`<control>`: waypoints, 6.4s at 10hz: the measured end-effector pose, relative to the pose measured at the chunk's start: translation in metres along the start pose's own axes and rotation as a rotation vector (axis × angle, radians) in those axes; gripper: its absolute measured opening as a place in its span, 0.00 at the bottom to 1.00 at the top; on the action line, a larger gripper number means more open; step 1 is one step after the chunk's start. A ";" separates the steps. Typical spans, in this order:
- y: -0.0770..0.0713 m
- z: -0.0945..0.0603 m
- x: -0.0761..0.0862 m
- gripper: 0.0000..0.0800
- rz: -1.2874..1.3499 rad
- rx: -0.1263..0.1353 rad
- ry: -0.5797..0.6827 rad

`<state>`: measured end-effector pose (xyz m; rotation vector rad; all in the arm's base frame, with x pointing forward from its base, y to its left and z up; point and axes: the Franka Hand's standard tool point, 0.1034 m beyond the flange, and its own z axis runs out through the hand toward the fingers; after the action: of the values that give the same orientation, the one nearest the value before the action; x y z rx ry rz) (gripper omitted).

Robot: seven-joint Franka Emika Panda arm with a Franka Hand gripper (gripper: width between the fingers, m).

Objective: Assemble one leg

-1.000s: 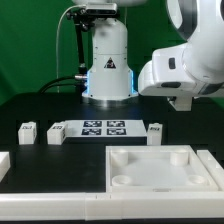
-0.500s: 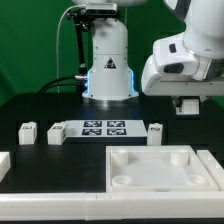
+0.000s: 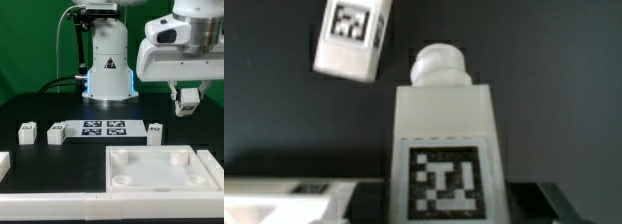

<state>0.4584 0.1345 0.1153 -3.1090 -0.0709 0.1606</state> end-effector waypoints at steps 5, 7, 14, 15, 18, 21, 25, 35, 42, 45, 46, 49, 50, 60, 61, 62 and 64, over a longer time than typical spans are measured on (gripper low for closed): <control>0.008 -0.008 0.031 0.36 -0.024 0.049 0.348; 0.009 -0.008 0.031 0.36 -0.024 0.049 0.348; 0.027 -0.021 0.099 0.36 -0.112 0.027 0.392; 0.030 -0.023 0.114 0.36 -0.122 0.024 0.406; 0.029 -0.024 0.117 0.36 -0.123 0.027 0.493; 0.036 -0.021 0.124 0.36 -0.141 0.018 0.623; 0.032 -0.016 0.143 0.36 -0.147 0.021 0.634; 0.037 0.006 0.146 0.36 -0.182 0.007 0.612; 0.032 0.020 0.153 0.36 -0.187 0.010 0.637; 0.032 0.024 0.153 0.36 -0.186 0.010 0.665; 0.033 0.024 0.154 0.36 -0.186 0.009 0.686; 0.033 0.024 0.155 0.37 -0.187 0.008 0.696; 0.033 0.026 0.154 0.37 -0.187 0.008 0.690; 0.032 0.028 0.152 0.81 -0.188 0.009 0.647; 0.033 0.028 0.153 0.81 -0.187 0.009 0.650; 0.033 0.029 0.153 0.81 -0.181 0.012 0.590; 0.028 0.030 0.151 0.81 -0.189 0.024 0.361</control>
Offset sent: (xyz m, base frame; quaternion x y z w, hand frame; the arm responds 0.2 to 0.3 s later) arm 0.0335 -0.0124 0.0072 -0.0065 0.2742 -0.0477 0.9605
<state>0.6069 0.1141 0.0690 -3.0271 -0.3476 -0.3985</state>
